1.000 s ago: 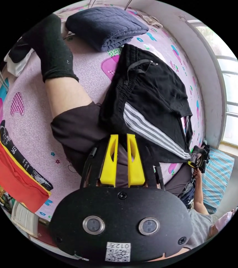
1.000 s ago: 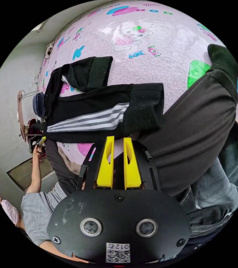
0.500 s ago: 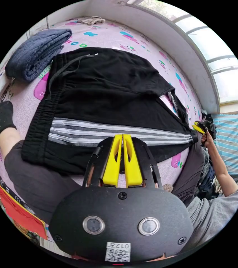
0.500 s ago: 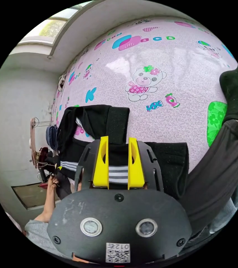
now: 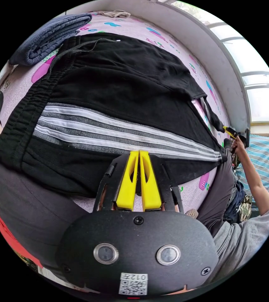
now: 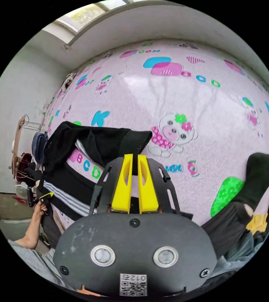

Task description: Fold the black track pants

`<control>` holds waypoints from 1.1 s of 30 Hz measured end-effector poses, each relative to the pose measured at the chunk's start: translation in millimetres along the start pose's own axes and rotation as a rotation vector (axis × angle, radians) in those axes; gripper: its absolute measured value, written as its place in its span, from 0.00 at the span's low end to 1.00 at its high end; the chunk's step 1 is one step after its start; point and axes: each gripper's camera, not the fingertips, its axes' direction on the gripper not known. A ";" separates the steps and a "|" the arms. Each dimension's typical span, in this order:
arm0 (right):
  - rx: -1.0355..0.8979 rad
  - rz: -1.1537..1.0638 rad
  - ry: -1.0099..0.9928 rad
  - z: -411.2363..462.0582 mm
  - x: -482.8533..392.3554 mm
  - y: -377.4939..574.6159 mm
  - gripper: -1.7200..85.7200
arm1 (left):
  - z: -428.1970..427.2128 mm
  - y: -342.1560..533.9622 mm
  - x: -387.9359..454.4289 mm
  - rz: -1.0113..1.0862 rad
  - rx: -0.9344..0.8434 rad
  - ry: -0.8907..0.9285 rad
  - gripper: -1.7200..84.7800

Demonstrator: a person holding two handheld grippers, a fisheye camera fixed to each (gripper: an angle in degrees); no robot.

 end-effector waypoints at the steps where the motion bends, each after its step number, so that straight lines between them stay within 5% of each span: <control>1: 0.033 -0.034 0.035 -13.8 -3.9 -23.8 0.03 | 0.6 0.7 0.0 0.002 -0.001 -0.003 0.02; 6: 0.180 -0.185 0.273 -55.0 -37.2 -105.5 0.02 | 5.6 9.2 -5.4 -0.018 0.006 0.004 0.02; 9: 0.278 -0.055 0.441 -58.5 -37.3 -125.4 0.02 | 8.1 15.8 -9.2 -0.042 0.018 0.012 0.02; 17: -0.097 -0.032 0.159 -1.3 -0.1 -5.3 0.01 | 13.0 30.9 -8.6 -0.020 0.041 -0.030 0.02; 24: -0.433 0.016 0.187 12.6 25.1 102.5 0.01 | 16.5 42.8 -7.3 0.005 0.041 -0.064 0.02; 33: -0.357 -0.136 0.299 41.1 -2.4 114.7 0.01 | 18.8 68.6 -4.8 -0.003 0.071 -0.125 0.02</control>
